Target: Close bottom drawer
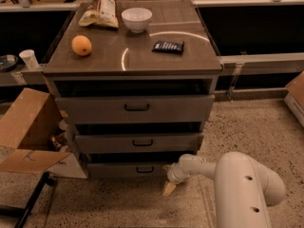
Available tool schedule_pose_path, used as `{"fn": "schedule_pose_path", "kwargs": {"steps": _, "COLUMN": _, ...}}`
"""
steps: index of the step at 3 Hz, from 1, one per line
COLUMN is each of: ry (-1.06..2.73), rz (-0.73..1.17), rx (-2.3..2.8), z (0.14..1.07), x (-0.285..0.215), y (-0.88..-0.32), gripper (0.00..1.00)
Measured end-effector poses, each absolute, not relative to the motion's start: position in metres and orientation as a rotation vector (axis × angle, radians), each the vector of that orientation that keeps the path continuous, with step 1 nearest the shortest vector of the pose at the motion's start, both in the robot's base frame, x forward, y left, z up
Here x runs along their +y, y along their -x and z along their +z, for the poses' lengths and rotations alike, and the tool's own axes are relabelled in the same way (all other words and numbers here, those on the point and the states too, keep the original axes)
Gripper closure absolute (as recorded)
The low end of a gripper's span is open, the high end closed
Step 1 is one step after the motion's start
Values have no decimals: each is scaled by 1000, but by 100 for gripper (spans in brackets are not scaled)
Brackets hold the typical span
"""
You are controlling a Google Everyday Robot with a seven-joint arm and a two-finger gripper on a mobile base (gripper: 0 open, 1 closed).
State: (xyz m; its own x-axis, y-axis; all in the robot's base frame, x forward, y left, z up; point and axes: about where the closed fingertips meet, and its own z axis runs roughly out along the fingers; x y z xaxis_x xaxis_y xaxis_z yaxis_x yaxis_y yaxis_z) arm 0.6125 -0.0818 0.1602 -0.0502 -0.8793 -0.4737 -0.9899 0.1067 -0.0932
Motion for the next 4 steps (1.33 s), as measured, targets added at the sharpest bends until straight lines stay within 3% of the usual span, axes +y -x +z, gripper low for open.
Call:
{"fn": "schedule_pose_path", "kwargs": {"steps": 1, "ry": 1783, "rz": 338, "rx": 1959, "z": 163, "x": -90, "y": -628, "gripper": 0}}
{"fn": "schedule_pose_path", "kwargs": {"steps": 3, "ry": 1822, "rz": 377, "rx": 1928, "z": 191, "x": -106, "y": -601, "gripper": 0}}
{"fn": "schedule_pose_path", "kwargs": {"steps": 4, "ry": 1879, "rz": 464, "rx": 1924, "z": 219, "x": -126, "y": -549, "gripper": 0}}
